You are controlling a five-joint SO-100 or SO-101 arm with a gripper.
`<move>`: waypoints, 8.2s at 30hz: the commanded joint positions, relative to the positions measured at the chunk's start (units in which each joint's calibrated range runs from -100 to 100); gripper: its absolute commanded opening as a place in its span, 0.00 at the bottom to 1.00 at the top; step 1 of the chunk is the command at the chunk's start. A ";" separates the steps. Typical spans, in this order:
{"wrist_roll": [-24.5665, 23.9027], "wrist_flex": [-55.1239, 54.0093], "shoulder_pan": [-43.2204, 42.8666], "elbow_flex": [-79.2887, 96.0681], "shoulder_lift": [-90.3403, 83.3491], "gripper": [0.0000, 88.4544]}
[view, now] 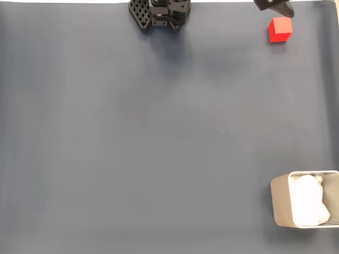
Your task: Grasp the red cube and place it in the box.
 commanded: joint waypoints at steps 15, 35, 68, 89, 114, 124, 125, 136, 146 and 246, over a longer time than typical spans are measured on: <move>1.22 -1.46 -3.50 3.41 -0.79 0.38; 0.15 -15.39 -3.07 10.89 6.92 0.39; 1.76 -28.18 -0.37 17.01 17.84 0.45; 1.61 -34.08 -0.02 15.73 25.03 0.45; -0.44 -35.56 -1.65 8.98 32.83 0.44; 0.54 -34.49 -2.01 6.88 34.82 0.35; 0.59 -34.00 -2.22 6.70 34.91 0.34; 0.24 -31.46 -3.64 7.43 34.04 0.28; -0.10 -31.46 -4.21 9.07 32.40 0.26; -0.59 -16.13 32.01 -39.38 43.14 0.08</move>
